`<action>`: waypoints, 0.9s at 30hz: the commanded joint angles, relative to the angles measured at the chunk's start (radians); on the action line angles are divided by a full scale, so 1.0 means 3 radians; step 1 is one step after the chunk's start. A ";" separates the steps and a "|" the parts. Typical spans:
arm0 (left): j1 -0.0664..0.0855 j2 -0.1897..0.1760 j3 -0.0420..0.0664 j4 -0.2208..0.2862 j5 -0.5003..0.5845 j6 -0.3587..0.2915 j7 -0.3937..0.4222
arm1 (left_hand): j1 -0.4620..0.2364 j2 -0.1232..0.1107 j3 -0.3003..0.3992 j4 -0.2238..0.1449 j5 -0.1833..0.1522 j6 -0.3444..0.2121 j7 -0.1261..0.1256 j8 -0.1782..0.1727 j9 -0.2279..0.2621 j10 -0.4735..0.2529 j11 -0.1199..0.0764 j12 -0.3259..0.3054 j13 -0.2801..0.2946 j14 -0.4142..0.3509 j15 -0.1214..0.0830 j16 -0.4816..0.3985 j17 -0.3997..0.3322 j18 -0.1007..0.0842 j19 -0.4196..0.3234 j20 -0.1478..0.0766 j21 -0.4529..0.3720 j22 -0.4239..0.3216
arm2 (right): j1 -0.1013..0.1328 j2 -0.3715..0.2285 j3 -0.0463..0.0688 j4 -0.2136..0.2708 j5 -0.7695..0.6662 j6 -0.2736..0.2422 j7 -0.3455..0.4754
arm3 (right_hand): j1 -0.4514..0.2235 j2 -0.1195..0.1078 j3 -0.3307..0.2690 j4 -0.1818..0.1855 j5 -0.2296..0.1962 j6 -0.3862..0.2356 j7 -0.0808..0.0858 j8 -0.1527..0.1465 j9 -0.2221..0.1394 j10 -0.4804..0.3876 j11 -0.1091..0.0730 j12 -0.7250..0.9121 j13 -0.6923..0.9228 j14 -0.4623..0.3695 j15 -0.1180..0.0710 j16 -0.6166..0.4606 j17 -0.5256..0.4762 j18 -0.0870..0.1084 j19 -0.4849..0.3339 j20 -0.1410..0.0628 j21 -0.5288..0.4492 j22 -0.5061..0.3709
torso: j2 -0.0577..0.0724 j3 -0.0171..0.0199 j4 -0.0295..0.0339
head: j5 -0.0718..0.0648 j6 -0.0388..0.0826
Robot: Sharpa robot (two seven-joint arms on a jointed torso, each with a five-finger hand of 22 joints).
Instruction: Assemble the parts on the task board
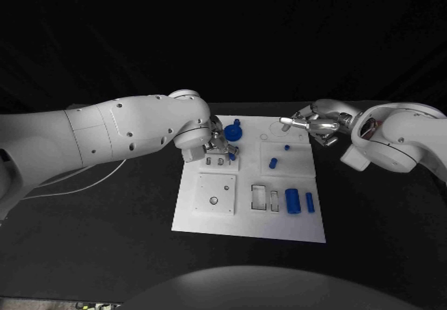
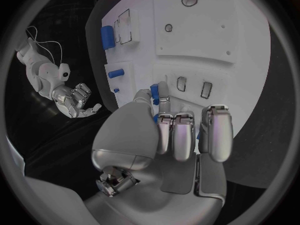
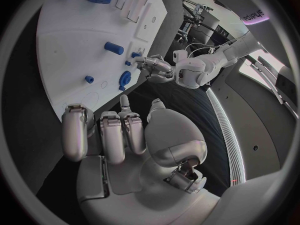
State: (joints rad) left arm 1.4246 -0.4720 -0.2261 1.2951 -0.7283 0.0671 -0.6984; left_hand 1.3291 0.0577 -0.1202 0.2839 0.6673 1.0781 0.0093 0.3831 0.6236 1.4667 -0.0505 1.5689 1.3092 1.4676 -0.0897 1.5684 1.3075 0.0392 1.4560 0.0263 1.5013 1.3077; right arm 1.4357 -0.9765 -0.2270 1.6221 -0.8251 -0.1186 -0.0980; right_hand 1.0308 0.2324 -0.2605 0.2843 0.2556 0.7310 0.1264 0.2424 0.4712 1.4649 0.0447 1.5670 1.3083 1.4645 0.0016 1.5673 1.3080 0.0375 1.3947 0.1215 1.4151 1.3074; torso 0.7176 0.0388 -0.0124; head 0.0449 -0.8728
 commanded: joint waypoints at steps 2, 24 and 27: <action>-0.0004 -0.0003 -0.0001 0.0019 -0.0040 -0.0045 -0.0282 | 0.0053 -0.0011 0.0058 0.0003 0.0036 -0.0013 -0.0001 0.0043 0.0064 0.0347 -0.0021 0.0006 0.0872 0.0344 -0.0023 0.0008 0.0878 -0.0004 0.0005 -0.0026 -0.0022 0.0407 | -0.0004 -0.0004 -0.0001 0.0002 -0.0006 0.0062 0.0004 | 0.0037 0.0006 -0.0023 0.0003 0.0019 0.0029 -0.0005 0.0014 0.0005 0.0353 0.0017 0.0013 0.0875 0.0354 0.0017 0.0012 0.0876 0.0047 -0.0026 -0.0004 -0.0013 0.0648 | 0.0000 0.0000 -0.0001 | 0.0004 0.0001; -0.0003 -0.0027 0.0000 0.0045 -0.0045 -0.0140 -0.0204 | 0.0201 -0.0290 0.0710 -0.0006 0.0053 -0.0093 -0.0023 0.0205 0.0456 0.0347 -0.0049 0.0006 0.0872 0.0344 -0.0052 0.0008 0.0878 -0.0010 0.0032 -0.0057 -0.0027 0.0445 | -0.0025 -0.0003 -0.0002 -0.0007 -0.0006 0.0061 -0.0001 | 0.0073 0.0004 -0.0026 -0.0005 0.0035 0.0042 -0.0003 0.0014 0.0010 0.0353 0.0019 0.0013 0.0875 0.0354 0.0019 0.0012 0.0876 0.0055 -0.0053 -0.0002 -0.0039 0.0638 | 0.0002 0.0002 -0.0002 | 0.0010 0.0001; -0.0003 -0.0031 0.0000 0.0052 -0.0046 -0.0147 -0.0199 | 0.0201 -0.0316 0.0764 -0.0008 0.0051 -0.0093 -0.0024 0.0212 0.0477 0.0347 -0.0051 0.0006 0.0872 0.0344 -0.0053 0.0008 0.0878 -0.0011 0.0036 -0.0058 -0.0025 0.0450 | -0.0026 -0.0002 -0.0002 -0.0009 -0.0006 0.0061 -0.0001 | 0.0079 0.0004 -0.0026 -0.0006 0.0037 0.0043 -0.0002 0.0014 0.0010 0.0353 0.0020 0.0013 0.0875 0.0354 0.0020 0.0012 0.0876 0.0056 -0.0060 -0.0001 -0.0046 0.0635 | 0.0002 0.0002 -0.0001 | 0.0012 0.0001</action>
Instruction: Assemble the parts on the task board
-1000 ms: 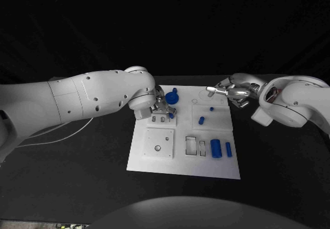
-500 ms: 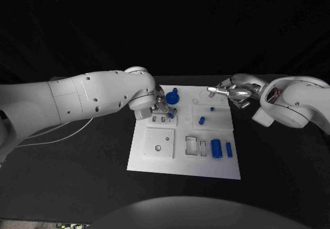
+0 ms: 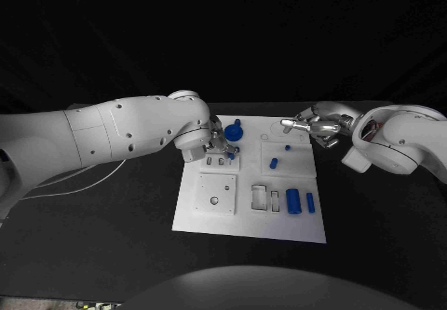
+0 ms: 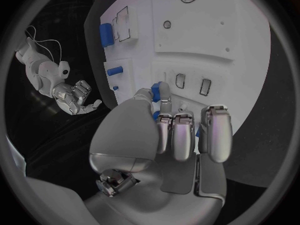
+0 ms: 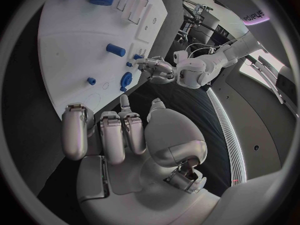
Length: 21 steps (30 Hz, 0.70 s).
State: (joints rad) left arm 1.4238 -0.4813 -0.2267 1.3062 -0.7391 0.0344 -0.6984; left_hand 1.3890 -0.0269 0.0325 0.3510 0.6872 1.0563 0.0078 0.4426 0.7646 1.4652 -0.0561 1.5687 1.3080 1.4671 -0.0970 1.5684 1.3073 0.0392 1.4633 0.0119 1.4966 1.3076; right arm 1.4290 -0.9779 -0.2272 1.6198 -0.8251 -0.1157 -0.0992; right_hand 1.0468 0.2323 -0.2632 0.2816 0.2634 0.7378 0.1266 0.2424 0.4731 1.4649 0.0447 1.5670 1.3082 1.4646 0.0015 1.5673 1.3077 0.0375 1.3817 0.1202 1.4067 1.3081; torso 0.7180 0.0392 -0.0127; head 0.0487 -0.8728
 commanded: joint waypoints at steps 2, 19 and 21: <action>-0.0001 -0.0008 0.0002 0.0027 -0.0010 -0.0041 -0.0200 | -0.0002 -0.0060 0.0311 -0.0234 -0.0017 -0.0020 -0.0019 0.0021 0.0029 0.0352 -0.0033 0.0007 0.0876 0.0346 -0.0030 0.0008 0.0878 -0.0012 0.0016 -0.0012 -0.0009 0.0455 | -0.0004 0.0001 -0.0001 -0.0002 -0.0006 0.0051 0.0003 | 0.0026 0.0004 -0.0017 0.0003 0.0011 0.0020 -0.0003 0.0014 0.0004 0.0353 0.0020 0.0013 0.0875 0.0354 0.0020 0.0012 0.0877 0.0056 -0.0017 0.0003 -0.0018 0.0633 | 0.0000 0.0000 0.0000 | 0.0001 0.0001; 0.0107 -0.0335 0.0003 0.0457 -0.0279 0.0029 -0.0344 | -0.0066 -0.0131 0.0448 -0.0222 -0.0050 -0.0007 -0.0024 0.0037 0.0082 0.0352 -0.0037 0.0007 0.0876 0.0346 -0.0033 0.0008 0.0878 -0.0014 0.0023 -0.0015 -0.0008 0.0465 | -0.0010 -0.0010 -0.0002 0.0001 -0.0006 0.0041 -0.0001 | 0.0047 0.0003 -0.0018 -0.0001 0.0018 0.0020 -0.0002 0.0010 0.0006 0.0353 0.0021 0.0013 0.0875 0.0354 0.0022 0.0012 0.0877 0.0060 -0.0030 0.0004 -0.0031 0.0628 | -0.0005 0.0002 0.0002 | 0.0008 0.0001; 0.0133 -0.0397 0.0001 0.0546 -0.0363 0.0044 -0.0360 | -0.0076 -0.0136 0.0467 -0.0220 -0.0060 -0.0009 -0.0024 0.0034 0.0087 0.0352 -0.0036 0.0007 0.0876 0.0346 -0.0033 0.0008 0.0878 -0.0012 0.0019 -0.0015 -0.0013 0.0460 | -0.0010 -0.0006 -0.0002 -0.0004 -0.0006 0.0041 -0.0003 | 0.0049 0.0003 -0.0018 -0.0001 0.0019 0.0019 -0.0002 0.0009 0.0006 0.0353 0.0021 0.0013 0.0875 0.0354 0.0022 0.0012 0.0877 0.0061 -0.0034 0.0004 -0.0035 0.0627 | -0.0004 0.0001 0.0004 | 0.0014 0.0001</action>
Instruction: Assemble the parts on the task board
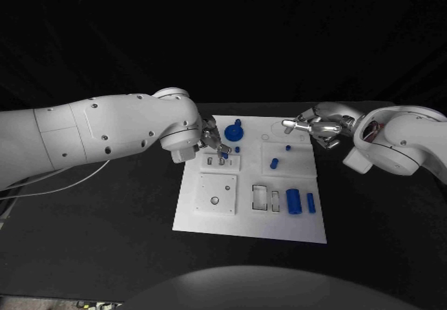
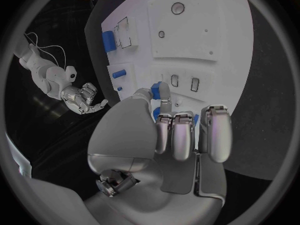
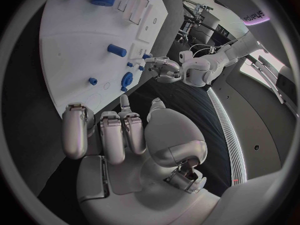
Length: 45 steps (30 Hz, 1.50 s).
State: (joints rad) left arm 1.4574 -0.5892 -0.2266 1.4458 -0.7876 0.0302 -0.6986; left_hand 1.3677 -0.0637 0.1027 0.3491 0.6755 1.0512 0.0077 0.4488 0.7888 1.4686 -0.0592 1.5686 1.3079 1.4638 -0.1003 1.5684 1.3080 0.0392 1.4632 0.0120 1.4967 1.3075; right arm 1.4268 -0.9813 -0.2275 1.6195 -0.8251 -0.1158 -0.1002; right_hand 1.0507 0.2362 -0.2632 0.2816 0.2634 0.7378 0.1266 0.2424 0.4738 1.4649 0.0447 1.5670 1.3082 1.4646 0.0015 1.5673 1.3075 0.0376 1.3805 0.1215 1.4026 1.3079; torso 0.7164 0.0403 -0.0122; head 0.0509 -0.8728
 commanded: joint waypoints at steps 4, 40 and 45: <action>0.0039 -0.0093 -0.0001 0.0168 -0.0320 0.0095 -0.0376 | -0.0032 -0.0032 0.0332 -0.0219 -0.0111 -0.0001 -0.0022 0.0007 0.0031 0.0341 -0.0025 0.0007 0.0876 0.0357 -0.0020 0.0008 0.0876 -0.0011 0.0014 -0.0015 -0.0020 0.0457 | -0.0004 0.0013 -0.0001 -0.0006 -0.0006 0.0044 -0.0003 | 0.0037 -0.0010 -0.0018 -0.0002 0.0019 0.0019 -0.0001 0.0009 0.0003 0.0353 0.0022 0.0013 0.0875 0.0354 0.0022 0.0012 0.0878 0.0061 -0.0032 0.0000 -0.0023 0.0627 | 0.0005 -0.0006 0.0002 | 0.0017 0.0001; -0.0074 -0.0091 -0.0009 0.0208 -0.0778 0.0012 -0.0296 | -0.0157 -0.0152 0.0890 -0.0238 -0.0642 -0.0004 -0.0014 -0.0015 0.0130 0.0341 -0.0019 0.0007 0.0876 0.0357 -0.0016 0.0008 0.0876 -0.0011 0.0020 -0.0010 -0.0033 0.0471 | -0.0074 0.0085 -0.0003 -0.0066 -0.0005 0.0019 0.0035 | 0.0067 -0.0011 -0.0019 -0.0006 0.0024 0.0013 0.0000 0.0000 0.0004 0.0353 0.0024 0.0013 0.0875 0.0354 0.0025 0.0012 0.0878 0.0066 -0.0053 0.0003 -0.0044 0.0620 | 0.0009 -0.0003 -0.0007 | 0.0098 0.0001; -0.0088 -0.0087 -0.0009 0.0198 -0.0773 0.0001 -0.0280 | -0.0173 -0.0153 0.0909 -0.0236 -0.0656 -0.0002 -0.0014 -0.0014 0.0136 0.0341 -0.0019 0.0007 0.0876 0.0357 -0.0016 0.0008 0.0876 -0.0011 0.0020 -0.0010 -0.0034 0.0472 | -0.0078 0.0087 -0.0003 -0.0067 -0.0004 -0.0002 0.0053 | 0.0068 -0.0010 -0.0019 -0.0006 0.0025 0.0013 0.0000 0.0000 0.0004 0.0353 0.0024 0.0013 0.0875 0.0354 0.0025 0.0012 0.0878 0.0066 -0.0053 0.0003 -0.0044 0.0620 | 0.0006 -0.0002 -0.0002 | 0.0098 0.0001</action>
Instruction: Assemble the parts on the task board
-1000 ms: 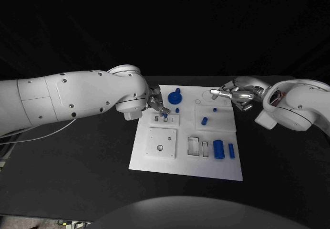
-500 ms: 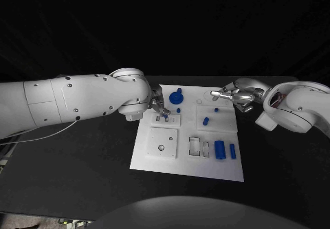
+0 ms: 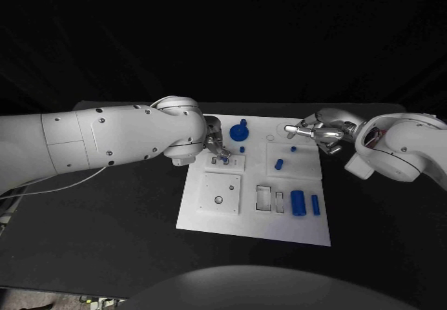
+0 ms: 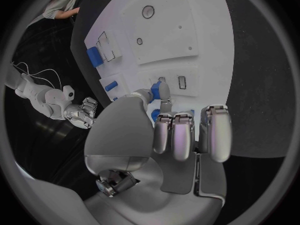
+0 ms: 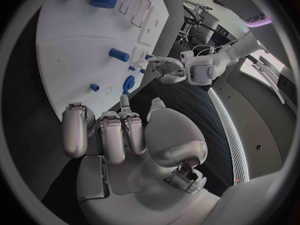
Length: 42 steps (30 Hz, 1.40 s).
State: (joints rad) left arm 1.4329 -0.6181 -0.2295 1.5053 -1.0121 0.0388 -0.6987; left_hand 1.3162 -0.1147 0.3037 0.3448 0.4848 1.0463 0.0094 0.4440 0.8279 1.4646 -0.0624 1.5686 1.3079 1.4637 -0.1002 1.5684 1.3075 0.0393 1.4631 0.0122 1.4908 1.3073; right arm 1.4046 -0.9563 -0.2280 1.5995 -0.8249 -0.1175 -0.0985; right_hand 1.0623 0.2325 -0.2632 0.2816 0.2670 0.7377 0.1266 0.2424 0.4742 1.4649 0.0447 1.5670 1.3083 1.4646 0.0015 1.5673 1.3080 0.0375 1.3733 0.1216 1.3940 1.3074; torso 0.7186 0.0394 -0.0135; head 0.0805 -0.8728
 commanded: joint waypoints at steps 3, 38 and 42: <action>-0.0010 0.0018 0.0001 -0.0004 -0.0023 -0.0035 -0.0270 | -0.0001 0.0017 0.0239 -0.0222 -0.0020 0.0014 -0.0020 0.0002 0.0006 0.0354 -0.0008 0.0007 0.0876 0.0357 -0.0017 0.0008 0.0878 -0.0011 0.0021 -0.0011 -0.0014 0.0472 | -0.0006 0.0005 -0.0001 -0.0002 -0.0005 0.0001 0.0051 | 0.0030 0.0002 -0.0019 -0.0006 0.0013 0.0013 0.0000 -0.0001 0.0003 0.0353 0.0024 0.0013 0.0875 0.0354 0.0025 0.0012 0.0876 0.0067 -0.0030 0.0002 -0.0015 0.0621 | -0.0002 -0.0001 0.0002 | 0.0000 0.0001; -0.0026 0.0054 0.0000 -0.0054 0.0023 0.0029 -0.0257 | -0.0018 0.0018 0.0269 -0.0226 -0.0042 0.0006 -0.0019 -0.0004 0.0012 0.0354 -0.0007 0.0007 0.0876 0.0357 -0.0016 0.0008 0.0878 -0.0007 0.0010 -0.0010 -0.0025 0.0460 | -0.0010 -0.0017 -0.0001 0.0008 -0.0005 -0.0017 0.0067 | 0.0036 0.0002 -0.0020 -0.0006 0.0016 0.0012 0.0002 -0.0002 0.0003 0.0353 0.0025 0.0013 0.0875 0.0354 0.0025 0.0012 0.0876 0.0067 -0.0030 0.0003 -0.0017 0.0621 | -0.0001 -0.0002 0.0003 | -0.0010 0.0001; -0.0032 0.0059 0.0000 -0.0062 0.0025 0.0038 -0.0252 | -0.0020 0.0016 0.0276 -0.0229 -0.0047 0.0002 -0.0018 -0.0007 0.0013 0.0354 -0.0006 0.0007 0.0876 0.0357 -0.0015 0.0008 0.0878 -0.0006 0.0006 -0.0010 -0.0029 0.0455 | -0.0010 -0.0018 -0.0001 0.0009 -0.0005 -0.0018 0.0068 | 0.0036 0.0002 -0.0020 -0.0006 0.0016 0.0012 0.0002 -0.0002 0.0003 0.0353 0.0025 0.0013 0.0875 0.0354 0.0025 0.0012 0.0876 0.0067 -0.0030 0.0003 -0.0017 0.0621 | -0.0002 -0.0002 0.0004 | -0.0010 0.0001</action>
State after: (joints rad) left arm 1.4245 -0.6032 -0.2296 1.4865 -1.0112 0.0333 -0.6987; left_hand 1.3125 -0.1179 0.3163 0.3378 0.4731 1.0468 0.0086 0.4366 0.8307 1.4631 -0.0607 1.5686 1.3079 1.4637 -0.1002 1.5684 1.3078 0.0393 1.4631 0.0122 1.4870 1.3073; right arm 1.4026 -0.9615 -0.2281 1.6006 -0.8248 -0.1250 -0.0885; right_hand 1.0622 0.2325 -0.2631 0.2816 0.2670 0.7377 0.1266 0.2424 0.4737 1.4649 0.0447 1.5670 1.3083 1.4646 0.0015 1.5673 1.3076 0.0375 1.3734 0.1217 1.3940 1.3079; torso 0.7180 0.0389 -0.0127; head 0.0772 -0.8727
